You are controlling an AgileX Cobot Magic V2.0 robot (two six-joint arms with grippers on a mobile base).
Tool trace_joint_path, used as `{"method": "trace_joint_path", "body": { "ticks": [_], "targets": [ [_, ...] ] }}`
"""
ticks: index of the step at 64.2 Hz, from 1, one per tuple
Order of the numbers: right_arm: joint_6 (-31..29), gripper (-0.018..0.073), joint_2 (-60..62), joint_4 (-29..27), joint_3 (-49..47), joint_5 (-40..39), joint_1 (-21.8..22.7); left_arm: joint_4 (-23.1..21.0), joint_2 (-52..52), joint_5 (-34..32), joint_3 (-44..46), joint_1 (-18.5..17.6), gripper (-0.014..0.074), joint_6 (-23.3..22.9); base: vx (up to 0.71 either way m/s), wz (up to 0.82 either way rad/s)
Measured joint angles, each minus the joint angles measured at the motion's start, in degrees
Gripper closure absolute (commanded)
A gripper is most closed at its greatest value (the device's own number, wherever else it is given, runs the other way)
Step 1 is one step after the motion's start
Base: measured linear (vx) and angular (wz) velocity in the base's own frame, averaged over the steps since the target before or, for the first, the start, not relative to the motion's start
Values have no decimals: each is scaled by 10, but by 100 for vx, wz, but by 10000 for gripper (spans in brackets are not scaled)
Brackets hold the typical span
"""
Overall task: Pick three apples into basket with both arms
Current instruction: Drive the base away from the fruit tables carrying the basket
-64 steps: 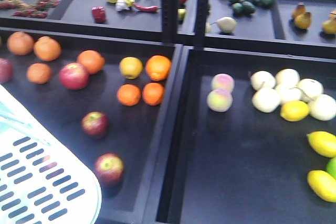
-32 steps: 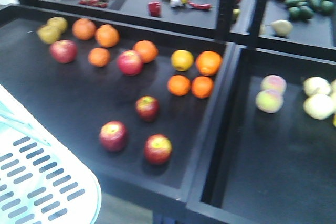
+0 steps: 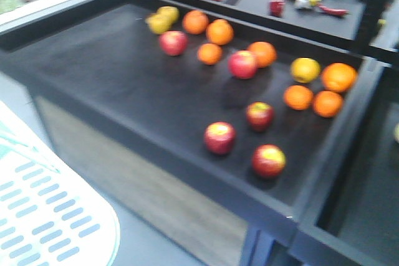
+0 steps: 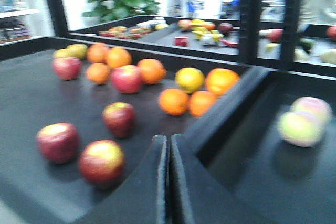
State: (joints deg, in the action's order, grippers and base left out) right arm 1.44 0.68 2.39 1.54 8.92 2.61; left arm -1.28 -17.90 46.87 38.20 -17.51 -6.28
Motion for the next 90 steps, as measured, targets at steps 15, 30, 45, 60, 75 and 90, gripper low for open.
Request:
{"method": "trace_joint_path", "body": {
  "ticks": [15,30,45,60,75,90],
  "targets": [
    [0,564,0,0,0,0,0,0,0,0,0,0,603,0,-15,59],
    [0,564,0,0,0,0,0,0,0,0,0,0,603,0,-15,57],
    [0,564,0,0,0,0,0,0,0,0,0,0,603,0,-14,54],
    [0,564,0,0,0,0,0,0,0,0,0,0,603,0,-12,48],
    [0,564,0,0,0,0,0,0,0,0,0,0,603,0,-11,41],
    [0,564,0,0,0,0,0,0,0,0,0,0,603,0,-8,32]
  ]
}}
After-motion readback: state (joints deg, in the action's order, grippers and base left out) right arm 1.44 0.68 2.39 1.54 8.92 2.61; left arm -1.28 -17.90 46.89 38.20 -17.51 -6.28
